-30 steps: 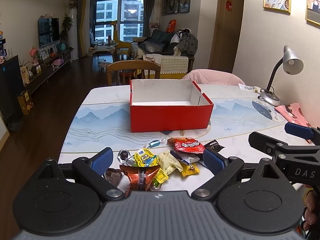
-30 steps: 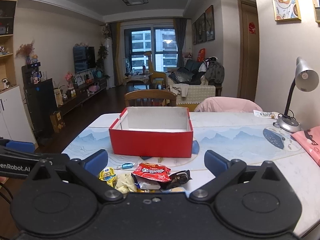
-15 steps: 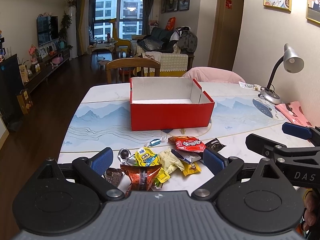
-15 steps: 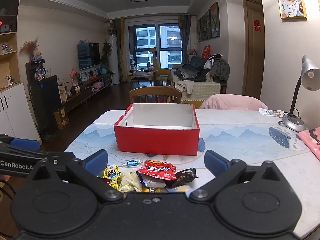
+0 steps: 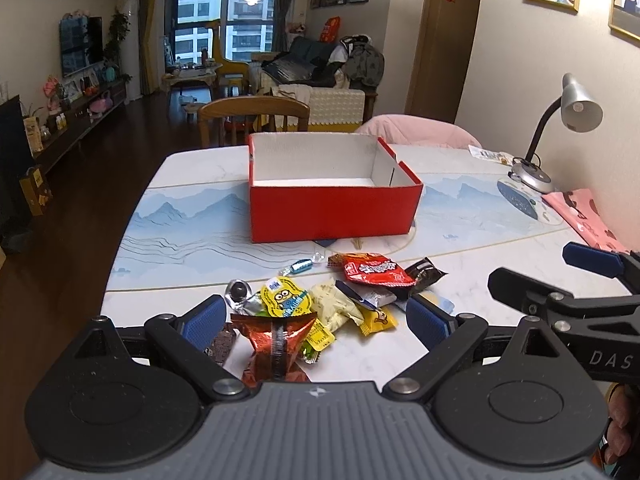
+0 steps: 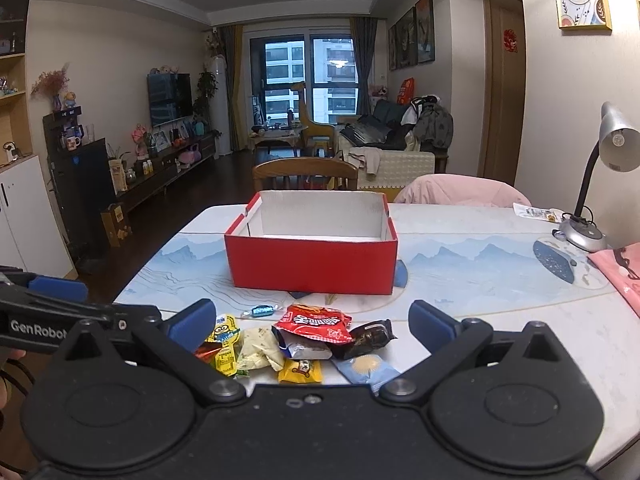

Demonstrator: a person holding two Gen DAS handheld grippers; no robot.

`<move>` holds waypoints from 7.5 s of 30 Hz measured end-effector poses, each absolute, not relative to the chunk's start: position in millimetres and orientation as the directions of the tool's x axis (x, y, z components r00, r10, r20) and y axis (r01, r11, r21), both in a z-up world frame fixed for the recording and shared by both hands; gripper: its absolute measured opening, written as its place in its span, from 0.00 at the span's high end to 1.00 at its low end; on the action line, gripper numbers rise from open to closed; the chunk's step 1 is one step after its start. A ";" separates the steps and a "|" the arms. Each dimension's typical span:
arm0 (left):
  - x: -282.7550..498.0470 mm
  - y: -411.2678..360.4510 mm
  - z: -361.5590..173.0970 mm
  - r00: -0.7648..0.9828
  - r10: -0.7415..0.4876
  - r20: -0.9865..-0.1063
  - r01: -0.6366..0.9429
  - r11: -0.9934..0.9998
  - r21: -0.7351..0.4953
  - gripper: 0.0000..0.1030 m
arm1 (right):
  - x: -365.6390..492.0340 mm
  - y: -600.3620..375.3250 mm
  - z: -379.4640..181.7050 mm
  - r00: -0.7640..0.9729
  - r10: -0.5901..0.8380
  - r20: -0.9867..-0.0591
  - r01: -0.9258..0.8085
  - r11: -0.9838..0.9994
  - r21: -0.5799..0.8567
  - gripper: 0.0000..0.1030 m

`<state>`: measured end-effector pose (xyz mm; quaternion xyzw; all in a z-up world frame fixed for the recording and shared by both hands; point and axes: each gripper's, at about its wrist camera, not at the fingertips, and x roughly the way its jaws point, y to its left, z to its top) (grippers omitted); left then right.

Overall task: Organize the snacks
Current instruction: 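Grasp the orange Oreo bag with the left gripper, then grasp the dark chocolate bar with the right gripper while the left holds the Oreo bag, then carry the Oreo bag and chocolate bar with both grippers into the red box, then open both grippers, dropping the Oreo bag and chocolate bar in the box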

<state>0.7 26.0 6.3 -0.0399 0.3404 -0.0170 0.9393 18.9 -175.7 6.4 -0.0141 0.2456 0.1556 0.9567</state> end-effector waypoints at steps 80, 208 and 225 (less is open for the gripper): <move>89.7 74.2 -121.2 0.429 -0.080 -0.900 -0.130 0.980 -0.149 0.63 | 147.2 -212.0 -133.4 0.449 0.343 -0.825 -0.440 0.889 0.129 0.64; 408.8 31.0 -65.8 0.320 0.078 -0.944 -0.071 0.996 0.058 0.63 | 399.7 -121.4 -77.9 0.364 0.426 -0.828 -0.657 0.748 0.096 0.67; 429.0 23.9 -111.3 0.218 0.110 -0.970 -0.027 0.994 0.107 0.62 | 403.9 -100.3 -112.8 0.289 0.338 -0.896 -0.678 0.733 0.058 0.67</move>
